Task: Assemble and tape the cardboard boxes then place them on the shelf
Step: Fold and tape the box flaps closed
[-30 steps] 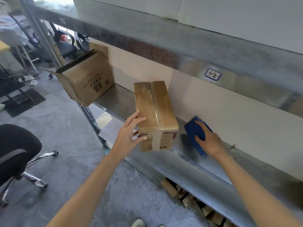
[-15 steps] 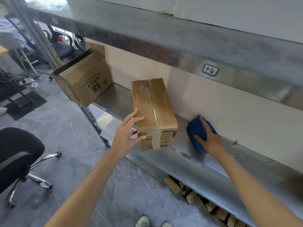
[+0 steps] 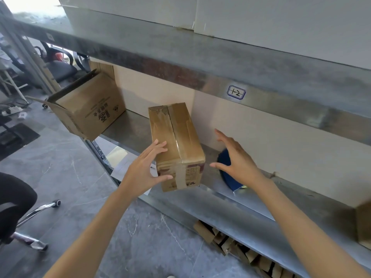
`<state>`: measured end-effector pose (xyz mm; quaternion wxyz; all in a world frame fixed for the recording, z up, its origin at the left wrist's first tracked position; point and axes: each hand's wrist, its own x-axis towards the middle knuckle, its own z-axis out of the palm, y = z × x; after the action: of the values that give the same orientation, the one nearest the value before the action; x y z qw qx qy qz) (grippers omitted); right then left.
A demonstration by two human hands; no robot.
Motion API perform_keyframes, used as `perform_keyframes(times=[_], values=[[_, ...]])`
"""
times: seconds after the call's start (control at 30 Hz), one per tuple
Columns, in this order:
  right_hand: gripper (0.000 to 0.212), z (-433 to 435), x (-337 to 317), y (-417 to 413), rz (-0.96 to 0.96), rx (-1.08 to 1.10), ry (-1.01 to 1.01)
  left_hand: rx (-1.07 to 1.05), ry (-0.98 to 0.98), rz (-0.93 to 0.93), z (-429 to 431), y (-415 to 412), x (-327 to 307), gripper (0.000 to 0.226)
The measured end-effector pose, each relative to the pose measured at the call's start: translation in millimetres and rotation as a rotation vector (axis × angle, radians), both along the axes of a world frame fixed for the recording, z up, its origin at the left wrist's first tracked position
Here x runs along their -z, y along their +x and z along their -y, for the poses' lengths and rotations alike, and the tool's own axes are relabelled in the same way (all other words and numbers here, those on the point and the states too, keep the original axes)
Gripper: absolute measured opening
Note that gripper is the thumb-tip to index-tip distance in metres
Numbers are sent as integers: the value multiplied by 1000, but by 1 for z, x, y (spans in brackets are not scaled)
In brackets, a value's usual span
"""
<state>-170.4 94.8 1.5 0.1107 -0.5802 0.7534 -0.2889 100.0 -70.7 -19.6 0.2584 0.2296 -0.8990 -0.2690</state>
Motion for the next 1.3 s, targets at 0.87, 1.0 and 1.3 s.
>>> perform_keyframes(times=[0.87,1.0,1.3], values=[[63,39,-2,58,-191,-83,-187,-231,-9,-156,-22,-20,0,66],[60,39,4,62,-172,-49,-218,-242,14,-169,-22,-22,3,65],[54,37,3,50,-58,-94,-148,-160,96,-116,-7,-10,2,63]])
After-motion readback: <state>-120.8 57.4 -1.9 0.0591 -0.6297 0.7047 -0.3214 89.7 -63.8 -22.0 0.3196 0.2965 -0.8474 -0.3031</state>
